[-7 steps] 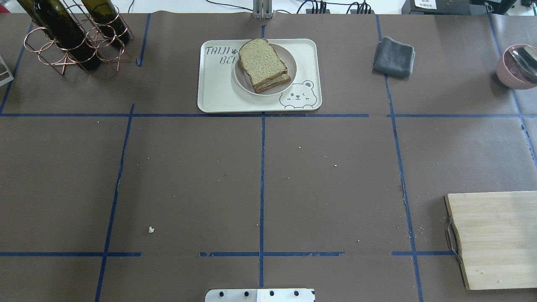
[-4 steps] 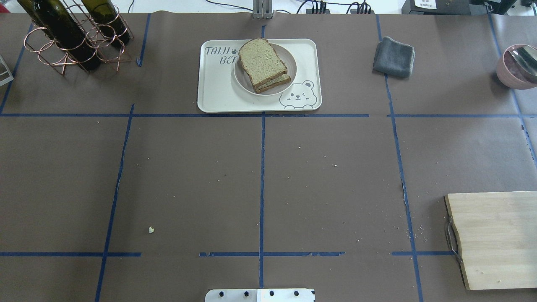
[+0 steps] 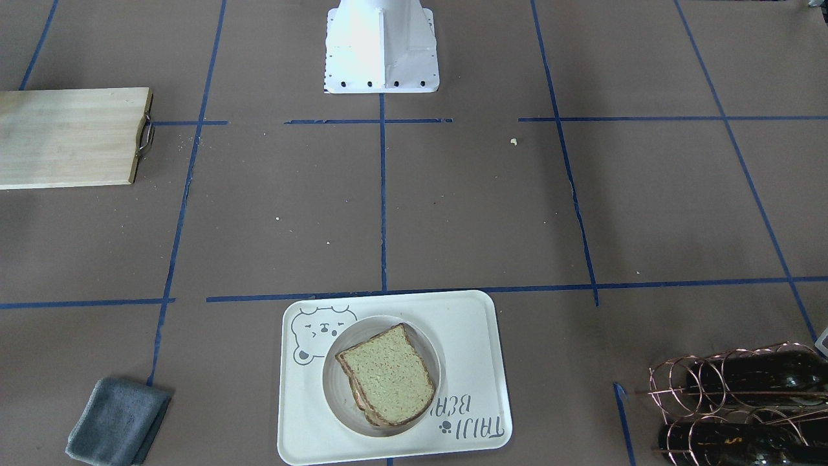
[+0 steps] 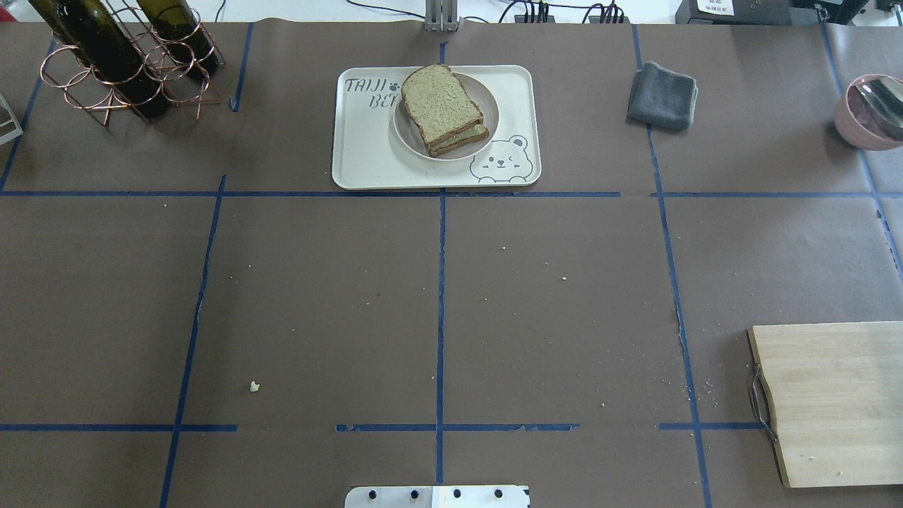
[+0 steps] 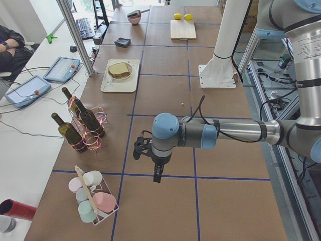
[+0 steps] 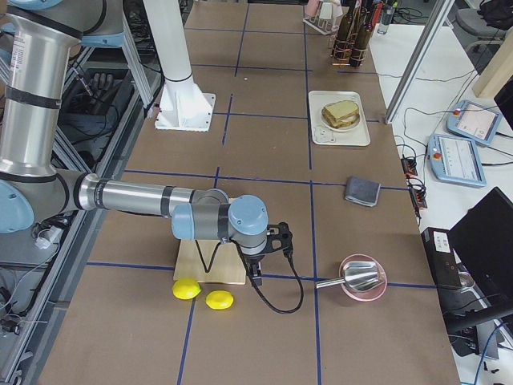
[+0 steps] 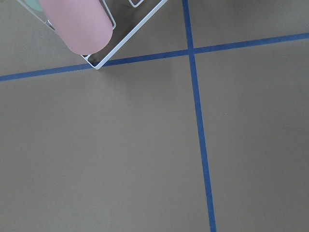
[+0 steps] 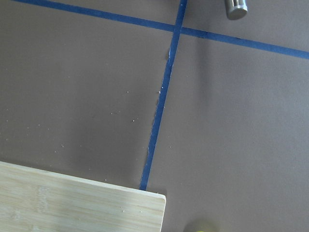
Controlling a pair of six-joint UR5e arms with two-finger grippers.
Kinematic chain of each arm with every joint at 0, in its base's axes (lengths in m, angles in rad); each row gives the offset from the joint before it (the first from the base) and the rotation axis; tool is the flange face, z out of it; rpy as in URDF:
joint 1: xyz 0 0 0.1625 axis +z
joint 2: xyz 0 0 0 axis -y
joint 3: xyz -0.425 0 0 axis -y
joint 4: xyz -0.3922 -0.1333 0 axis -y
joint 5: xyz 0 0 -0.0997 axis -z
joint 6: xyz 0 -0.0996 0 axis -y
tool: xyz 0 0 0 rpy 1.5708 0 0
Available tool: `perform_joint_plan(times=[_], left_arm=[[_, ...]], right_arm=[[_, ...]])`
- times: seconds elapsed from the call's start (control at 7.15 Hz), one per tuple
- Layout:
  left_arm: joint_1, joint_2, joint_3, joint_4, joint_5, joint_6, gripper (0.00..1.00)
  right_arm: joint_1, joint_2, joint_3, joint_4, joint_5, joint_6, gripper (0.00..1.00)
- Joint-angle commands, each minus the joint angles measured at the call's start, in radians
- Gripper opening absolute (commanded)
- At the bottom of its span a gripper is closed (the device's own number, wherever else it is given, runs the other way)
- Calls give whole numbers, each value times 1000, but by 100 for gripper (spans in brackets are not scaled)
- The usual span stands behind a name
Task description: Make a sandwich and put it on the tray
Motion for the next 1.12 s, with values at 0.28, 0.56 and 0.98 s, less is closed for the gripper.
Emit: perform_joint_plan(times=[0.28, 0.56, 0.98], left_arm=[[1, -4, -4, -4, 0, 0, 100], [1, -4, -1, -9, 0, 0, 100], [2, -19, -3, -10, 0, 2, 100]], right_arm=[[0, -1, 4, 1, 2, -1, 100], [0, 0, 4, 1, -1, -3, 100], [0, 0, 4, -1, 0, -3, 100]])
